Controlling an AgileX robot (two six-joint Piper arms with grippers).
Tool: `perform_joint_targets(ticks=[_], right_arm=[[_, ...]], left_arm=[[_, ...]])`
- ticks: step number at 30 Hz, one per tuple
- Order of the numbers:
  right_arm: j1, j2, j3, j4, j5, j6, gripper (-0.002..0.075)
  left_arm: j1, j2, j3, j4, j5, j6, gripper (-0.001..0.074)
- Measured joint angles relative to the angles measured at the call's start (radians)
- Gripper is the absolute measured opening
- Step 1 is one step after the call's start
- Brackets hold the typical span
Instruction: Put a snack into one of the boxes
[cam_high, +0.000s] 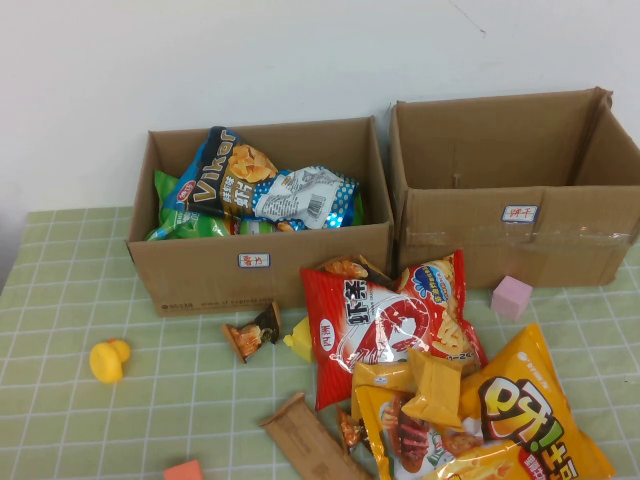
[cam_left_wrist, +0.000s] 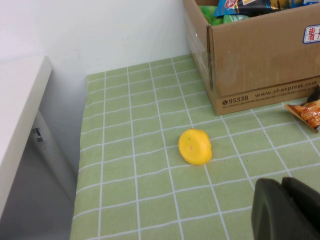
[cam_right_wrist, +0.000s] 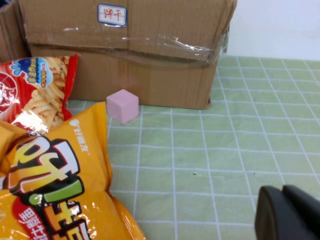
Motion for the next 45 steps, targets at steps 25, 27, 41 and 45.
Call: perform_joint_targets(ticks=[25, 27, 41, 45], right_arm=[[0.0, 0.0, 0.0, 0.0, 0.0, 0.0, -0.0002], [0.0, 0.0, 0.0, 0.0, 0.0, 0.0, -0.0002], [0.0, 0.0, 0.0, 0.0, 0.0, 0.0, -0.0002], [0.0, 0.0, 0.0, 0.0, 0.0, 0.0, -0.0002]], left_arm=[[0.0, 0.0, 0.0, 0.172, 0.002, 0.041, -0.0001], [0.0, 0.0, 0.003, 0.133, -0.043, -0.019, -0.0001], [0.0, 0.0, 0.002, -0.649, -0.451, -0.504, -0.0001], [0.0, 0.0, 0.002, -0.666, -0.453, -0.504, -0.0001]])
